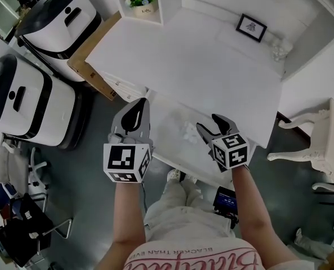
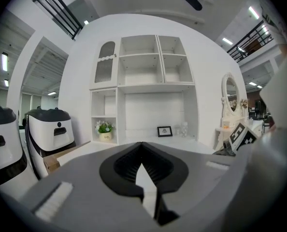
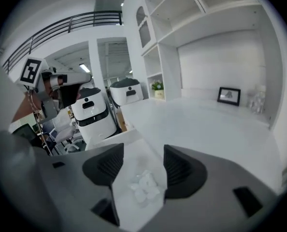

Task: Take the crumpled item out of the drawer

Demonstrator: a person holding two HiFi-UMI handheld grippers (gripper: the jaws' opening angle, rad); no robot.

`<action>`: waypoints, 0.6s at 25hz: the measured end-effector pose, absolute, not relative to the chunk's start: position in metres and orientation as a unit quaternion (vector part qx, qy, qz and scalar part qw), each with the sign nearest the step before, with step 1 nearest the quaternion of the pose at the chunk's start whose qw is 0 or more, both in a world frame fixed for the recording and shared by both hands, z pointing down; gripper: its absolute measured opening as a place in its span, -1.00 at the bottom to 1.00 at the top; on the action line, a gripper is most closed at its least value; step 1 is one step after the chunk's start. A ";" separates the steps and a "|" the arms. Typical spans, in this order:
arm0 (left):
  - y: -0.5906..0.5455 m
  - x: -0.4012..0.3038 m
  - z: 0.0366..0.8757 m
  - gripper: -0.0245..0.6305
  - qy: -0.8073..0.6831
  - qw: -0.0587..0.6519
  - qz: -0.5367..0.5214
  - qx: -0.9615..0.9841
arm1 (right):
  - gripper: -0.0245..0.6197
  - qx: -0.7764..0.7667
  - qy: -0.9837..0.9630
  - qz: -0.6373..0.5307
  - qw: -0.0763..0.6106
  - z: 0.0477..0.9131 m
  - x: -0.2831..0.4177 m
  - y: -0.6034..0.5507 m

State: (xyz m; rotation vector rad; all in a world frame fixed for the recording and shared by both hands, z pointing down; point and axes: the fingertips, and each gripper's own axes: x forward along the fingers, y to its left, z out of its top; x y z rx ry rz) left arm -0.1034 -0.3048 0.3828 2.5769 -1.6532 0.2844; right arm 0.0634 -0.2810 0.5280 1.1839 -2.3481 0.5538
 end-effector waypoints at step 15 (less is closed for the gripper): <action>-0.312 -0.100 0.432 -0.91 -0.520 0.067 0.127 0.842 | -0.23 0.362 -0.825 0.227 0.369 0.662 0.050 -0.279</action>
